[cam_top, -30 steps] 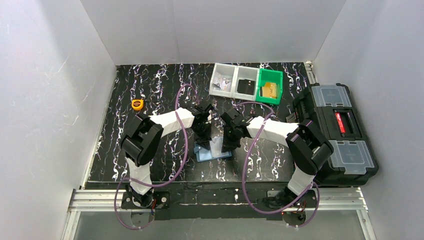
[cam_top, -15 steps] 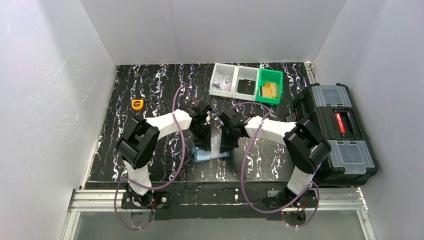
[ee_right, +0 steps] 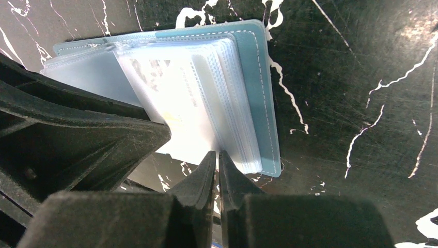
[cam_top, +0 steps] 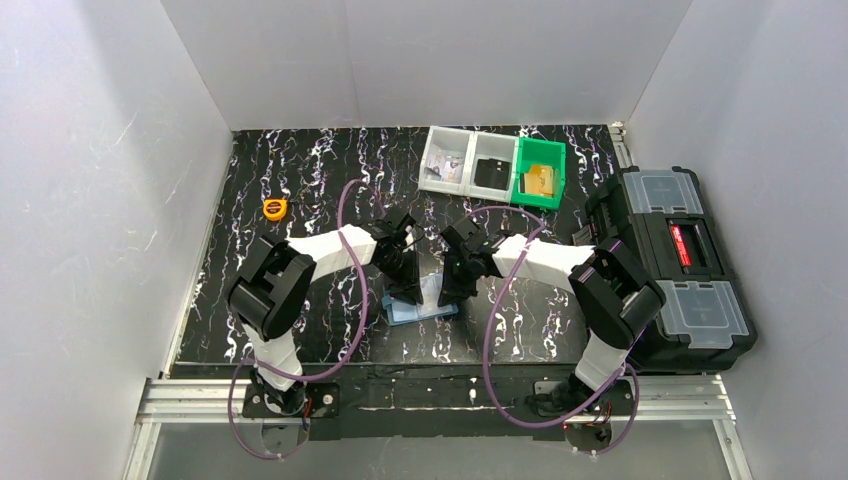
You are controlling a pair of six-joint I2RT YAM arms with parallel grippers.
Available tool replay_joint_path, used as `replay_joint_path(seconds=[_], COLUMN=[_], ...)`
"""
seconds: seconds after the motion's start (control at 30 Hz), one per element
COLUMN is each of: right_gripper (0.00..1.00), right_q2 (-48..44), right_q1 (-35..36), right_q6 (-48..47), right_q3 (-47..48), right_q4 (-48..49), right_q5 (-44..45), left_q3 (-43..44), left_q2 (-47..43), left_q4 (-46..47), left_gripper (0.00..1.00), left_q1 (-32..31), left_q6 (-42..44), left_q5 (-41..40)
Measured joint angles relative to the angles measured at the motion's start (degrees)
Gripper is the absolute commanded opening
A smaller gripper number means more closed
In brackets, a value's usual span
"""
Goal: Take the credit cards out of the card holder
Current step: Remove the credit card from the card holder.
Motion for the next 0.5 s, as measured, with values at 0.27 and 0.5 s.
replay_joint_path(seconds=[0.27, 0.5], right_gripper=[0.12, 0.13], right_q2=[-0.02, -0.20], right_q1=[-0.37, -0.39], right_q6=[0.02, -0.07], right_q3=[-0.35, -0.42], right_q4=[0.31, -1.46], right_q5=[-1.25, -2.21], left_q3=[-3.65, -4.98], left_q2=[-1.11, -1.20], left_q4=[5.07, 9.03], left_gripper=[0.10, 0.00], left_q1=[1.75, 2.73], left_q6=[-1.64, -3.02], left_q5=[3.98, 6.29])
